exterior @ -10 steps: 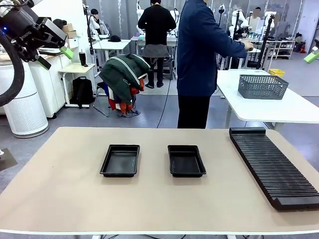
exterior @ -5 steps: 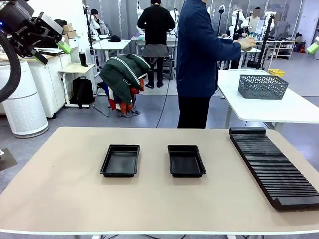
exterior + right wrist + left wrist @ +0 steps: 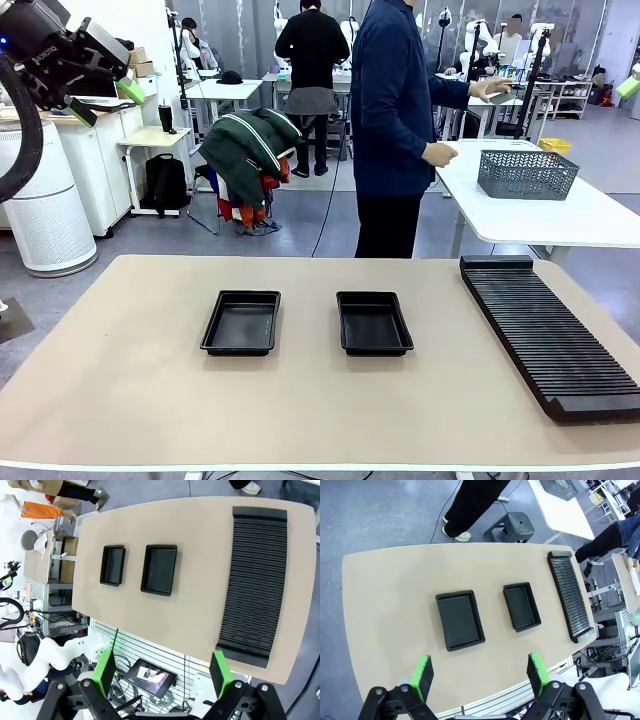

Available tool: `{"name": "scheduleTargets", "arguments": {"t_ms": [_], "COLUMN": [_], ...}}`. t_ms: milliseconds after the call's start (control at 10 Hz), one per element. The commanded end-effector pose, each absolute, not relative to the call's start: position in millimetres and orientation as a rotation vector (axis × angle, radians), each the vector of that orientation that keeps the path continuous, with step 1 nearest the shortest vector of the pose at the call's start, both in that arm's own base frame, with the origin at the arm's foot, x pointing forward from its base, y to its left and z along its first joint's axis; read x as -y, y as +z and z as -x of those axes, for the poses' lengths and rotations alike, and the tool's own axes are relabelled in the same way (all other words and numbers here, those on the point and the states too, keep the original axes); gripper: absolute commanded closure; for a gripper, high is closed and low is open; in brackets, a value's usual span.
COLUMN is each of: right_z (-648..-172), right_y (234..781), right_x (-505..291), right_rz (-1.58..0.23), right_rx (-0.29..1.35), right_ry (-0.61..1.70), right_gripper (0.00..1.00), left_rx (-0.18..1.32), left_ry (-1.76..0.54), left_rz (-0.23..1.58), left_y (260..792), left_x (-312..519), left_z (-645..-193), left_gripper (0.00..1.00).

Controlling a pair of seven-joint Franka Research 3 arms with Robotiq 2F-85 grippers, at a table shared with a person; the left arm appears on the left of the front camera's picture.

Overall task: Inspect and transfer BCBs to ESD trays.
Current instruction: Pick up the Blank PCB from the PCB Rack and place it in the left ESD tray.

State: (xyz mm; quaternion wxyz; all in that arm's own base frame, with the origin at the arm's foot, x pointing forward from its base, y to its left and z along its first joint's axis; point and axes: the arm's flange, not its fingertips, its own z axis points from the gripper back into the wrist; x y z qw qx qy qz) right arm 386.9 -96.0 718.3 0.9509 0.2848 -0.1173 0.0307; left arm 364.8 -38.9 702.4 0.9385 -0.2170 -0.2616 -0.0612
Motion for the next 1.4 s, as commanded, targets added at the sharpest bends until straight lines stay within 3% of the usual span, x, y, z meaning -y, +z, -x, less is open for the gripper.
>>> {"name": "scheduleTargets", "arguments": {"t_ms": [0,600,1300], "right_z": [-384,-384,-384], "right_y": [720,720,720], "right_x": [96,96,96], "right_rz": [-0.579,-0.579,-0.579], "right_rx": [0.247,0.247,0.247], "right_ry": [0.063,0.063,0.063], "right_gripper": [0.00,0.00,0.00], "left_rx": [0.536,0.534,0.319], "left_ry": [-0.126,-0.125,-0.014], "left_rz": [0.446,0.443,0.435], "left_y": [703,702,719], "left_x": [37,39,22], "left_z": [-365,-365,-383], "left_gripper": [0.00,0.00,0.00]}}
